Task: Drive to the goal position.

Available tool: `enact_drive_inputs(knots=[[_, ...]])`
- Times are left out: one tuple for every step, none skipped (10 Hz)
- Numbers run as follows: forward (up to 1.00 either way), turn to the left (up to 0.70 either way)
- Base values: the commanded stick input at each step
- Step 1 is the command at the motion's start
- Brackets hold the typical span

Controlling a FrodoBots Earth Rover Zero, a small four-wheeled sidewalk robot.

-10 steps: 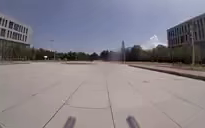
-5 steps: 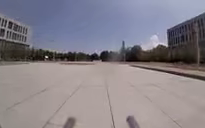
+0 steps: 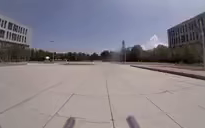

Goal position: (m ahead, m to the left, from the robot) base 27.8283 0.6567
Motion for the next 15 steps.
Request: enact_drive_inputs(knots=[[1.0,0.0],[1.0,0.0],[1.0,0.0],[1.0,0.0],[1.0,0.0],[1.0,0.0],[1.0,0.0],[1.0,0.0],[1.0,0.0],[1.0,0.0],[1.0,0.0],[1.0,0.0],[1.0,0.0],[1.0,0.0],[1.0,0.0]])
